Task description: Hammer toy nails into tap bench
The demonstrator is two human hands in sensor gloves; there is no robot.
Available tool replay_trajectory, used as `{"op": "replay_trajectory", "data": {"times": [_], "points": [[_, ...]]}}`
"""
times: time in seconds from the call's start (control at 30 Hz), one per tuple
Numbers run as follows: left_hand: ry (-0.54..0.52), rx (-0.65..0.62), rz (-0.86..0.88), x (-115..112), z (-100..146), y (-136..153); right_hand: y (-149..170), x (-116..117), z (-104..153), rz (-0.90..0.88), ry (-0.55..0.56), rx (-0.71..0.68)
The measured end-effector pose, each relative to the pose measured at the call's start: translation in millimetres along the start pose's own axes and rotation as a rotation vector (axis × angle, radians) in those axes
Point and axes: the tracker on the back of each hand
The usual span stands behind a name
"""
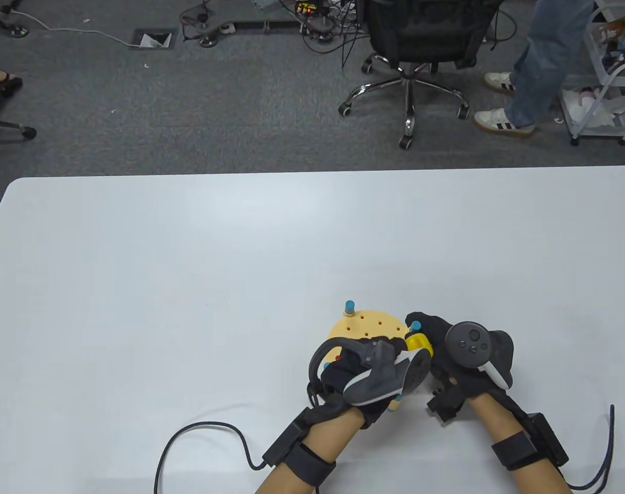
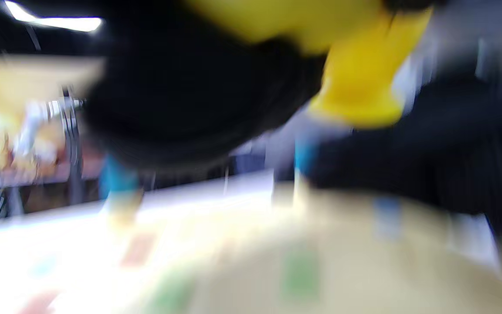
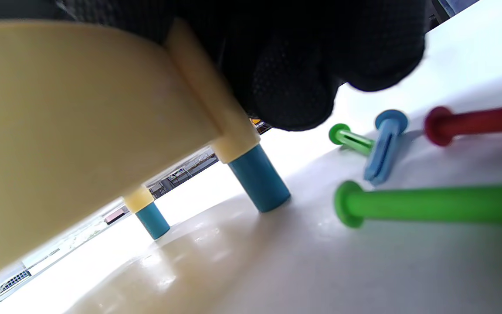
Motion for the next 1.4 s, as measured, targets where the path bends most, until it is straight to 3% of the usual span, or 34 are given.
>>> {"op": "replay_trajectory", "data": {"times": [0.03, 0.07, 0.1, 0.13, 0.2, 0.23, 0.37, 0.5, 0.6, 0.73, 0.83, 1.07, 1.3, 1.4], "points": [[0.112, -0.033, 0.078, -11, -5, 0, 0, 0, 0, 0.007, 0.002, 0.001], [0.465, -0.031, 0.098, -45, -7, -6, -1, 0, 0, 0.011, 0.003, 0.001], [0.666, 0.008, -0.009, -37, -13, 1, 0, 0, 0, 0.016, 0.007, 0.000], [0.676, -0.075, 0.019, -29, -15, -1, 0, 1, 0, 0.006, 0.002, 0.001], [0.274, -0.006, -0.087, -8, -10, -9, 0, 1, 0, 0.011, 0.002, 0.004], [0.211, -0.030, -0.064, 0, -6, -7, 0, 1, 0, 0.005, 0.001, 0.005], [0.072, 0.034, 0.256, 27, 23, 12, 3, -4, 1, -0.036, -0.026, -0.002], [-0.037, 0.122, 0.424, 26, 62, 55, 15, -47, 13, -0.020, 0.120, 0.049], [-0.114, 0.224, 0.481, 15, 89, 89, 30, -60, 22, 0.117, 0.108, 0.104], [-0.139, 0.327, 0.564, 0, 114, 121, 44, -48, 22, 0.270, -0.151, 0.133], [-0.167, 0.368, 0.583, -1, 121, 133, 34, -35, 20, 0.319, -0.193, 0.090], [-0.163, 0.353, 0.505, 0, 121, 127, 16, -3, 19, 0.525, -0.257, 0.029], [-0.154, 0.352, 0.513, -2, 122, 127, 13, 2, 15, 0.594, -0.297, 0.058], [-0.143, 0.354, 0.514, -4, 122, 127, 12, 3, 14, 0.628, -0.345, 0.001]]}}
Point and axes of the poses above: the tracker on the back of each hand, its own y axis roughly to the little-finger side, its own z axis roughly from the fingertips to the wrist, x = y × z, and after that the axes turned 13 degrees about -x, right-handed
